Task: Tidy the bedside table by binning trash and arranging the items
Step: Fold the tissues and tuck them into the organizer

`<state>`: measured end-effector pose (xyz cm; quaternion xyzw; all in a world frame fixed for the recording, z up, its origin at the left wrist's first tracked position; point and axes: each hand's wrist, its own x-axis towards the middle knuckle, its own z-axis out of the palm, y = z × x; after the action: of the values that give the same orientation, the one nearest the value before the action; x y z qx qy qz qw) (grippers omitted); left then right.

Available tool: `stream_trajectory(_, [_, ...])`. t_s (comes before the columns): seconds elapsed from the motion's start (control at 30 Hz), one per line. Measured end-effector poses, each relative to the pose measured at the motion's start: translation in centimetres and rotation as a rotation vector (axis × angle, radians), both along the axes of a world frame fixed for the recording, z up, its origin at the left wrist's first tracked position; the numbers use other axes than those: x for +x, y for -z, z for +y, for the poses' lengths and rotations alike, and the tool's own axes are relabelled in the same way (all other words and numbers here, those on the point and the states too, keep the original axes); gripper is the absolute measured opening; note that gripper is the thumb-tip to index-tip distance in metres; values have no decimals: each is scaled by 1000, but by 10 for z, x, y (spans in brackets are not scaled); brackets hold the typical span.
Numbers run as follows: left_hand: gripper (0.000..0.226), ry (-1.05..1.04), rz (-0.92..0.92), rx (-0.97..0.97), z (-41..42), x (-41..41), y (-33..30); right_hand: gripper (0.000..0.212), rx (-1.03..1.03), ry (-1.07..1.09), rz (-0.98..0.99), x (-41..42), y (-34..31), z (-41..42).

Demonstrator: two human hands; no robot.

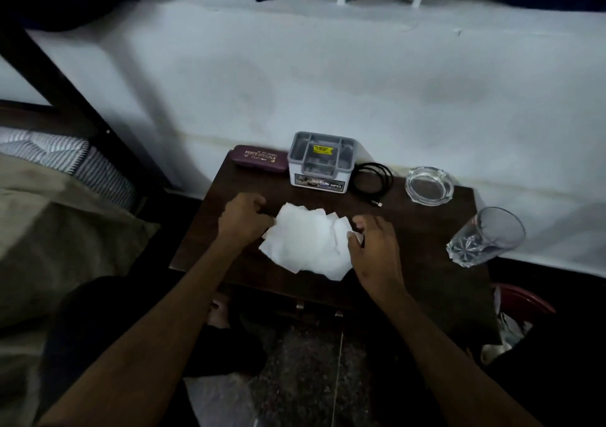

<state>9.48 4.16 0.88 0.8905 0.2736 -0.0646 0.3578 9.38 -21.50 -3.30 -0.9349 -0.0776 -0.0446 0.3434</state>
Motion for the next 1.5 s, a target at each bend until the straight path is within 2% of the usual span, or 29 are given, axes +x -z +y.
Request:
stream_trajectory(0.07, [64,54,0,-10,-1,-10,9,26,4,-6,-15,-7,0,12])
stream_trajectory(0.23, [61,72,-25,-16,-4,-22,16,22,-23,-18,48,0,-7,39])
stream_trajectory(0.43, [40,26,-40,-59,-21,-23,16,39,-101,-5,191,21,-9,59])
stream_trajectory(0.53, [33,4,-48,-82,-27,-21,18,39,-41,33,258,26,-8,64])
stream_trajectory(0.67, [17,-8,-90,-122,-25,-22,25,14,72,43,187,23,-8,65])
stream_trajectory(0.73, [14,-5,-106,-158,-20,-21,26,10,165,30,155,21,-10,62])
stream_trajectory(0.97, [11,-72,-178,-233,-15,-23,27,19,295,26,79,20,-18,38])
stream_trajectory(1.23, [21,-198,-221,-291,-19,-33,31,18,528,163,239,16,-11,28])
stream_trajectory(1.37, [25,-231,-211,-258,-25,-42,30,17,369,120,199,13,-12,30])
stream_trajectory(1.5, [11,-119,-120,-166,-37,-54,23,22,222,43,151,10,-13,27])
